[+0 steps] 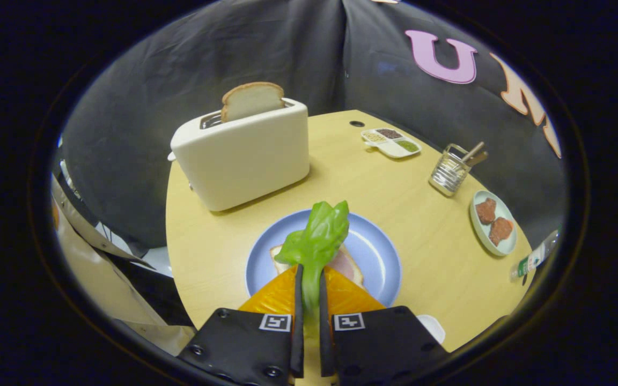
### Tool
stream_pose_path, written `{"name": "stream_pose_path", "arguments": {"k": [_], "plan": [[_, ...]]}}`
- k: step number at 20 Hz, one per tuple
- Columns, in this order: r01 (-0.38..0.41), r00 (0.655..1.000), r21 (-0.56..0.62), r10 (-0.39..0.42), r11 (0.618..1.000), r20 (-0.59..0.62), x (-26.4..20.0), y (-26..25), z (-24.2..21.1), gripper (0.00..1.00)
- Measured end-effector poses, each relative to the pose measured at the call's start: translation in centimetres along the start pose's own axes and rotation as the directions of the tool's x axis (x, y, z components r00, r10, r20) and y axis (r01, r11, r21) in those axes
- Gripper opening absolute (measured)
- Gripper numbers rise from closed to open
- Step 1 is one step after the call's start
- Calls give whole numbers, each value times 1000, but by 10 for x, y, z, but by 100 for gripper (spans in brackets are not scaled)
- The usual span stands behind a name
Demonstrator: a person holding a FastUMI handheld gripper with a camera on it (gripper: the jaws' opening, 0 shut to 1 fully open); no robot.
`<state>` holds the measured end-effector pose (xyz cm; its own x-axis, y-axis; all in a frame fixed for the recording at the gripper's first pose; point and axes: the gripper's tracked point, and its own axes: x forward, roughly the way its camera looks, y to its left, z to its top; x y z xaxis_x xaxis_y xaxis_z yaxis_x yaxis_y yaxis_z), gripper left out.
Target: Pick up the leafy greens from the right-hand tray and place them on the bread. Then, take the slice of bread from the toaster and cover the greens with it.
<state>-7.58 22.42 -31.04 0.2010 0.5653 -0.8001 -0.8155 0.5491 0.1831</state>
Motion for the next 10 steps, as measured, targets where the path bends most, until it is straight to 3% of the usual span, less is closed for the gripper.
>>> {"name": "stream_pose_path", "arguments": {"k": [4,10], "plan": [[-17,999,16,18,1000,-29,16,3,-4,15],[26,995,42,-22,999,-98,34,-11,-22,17]]}}
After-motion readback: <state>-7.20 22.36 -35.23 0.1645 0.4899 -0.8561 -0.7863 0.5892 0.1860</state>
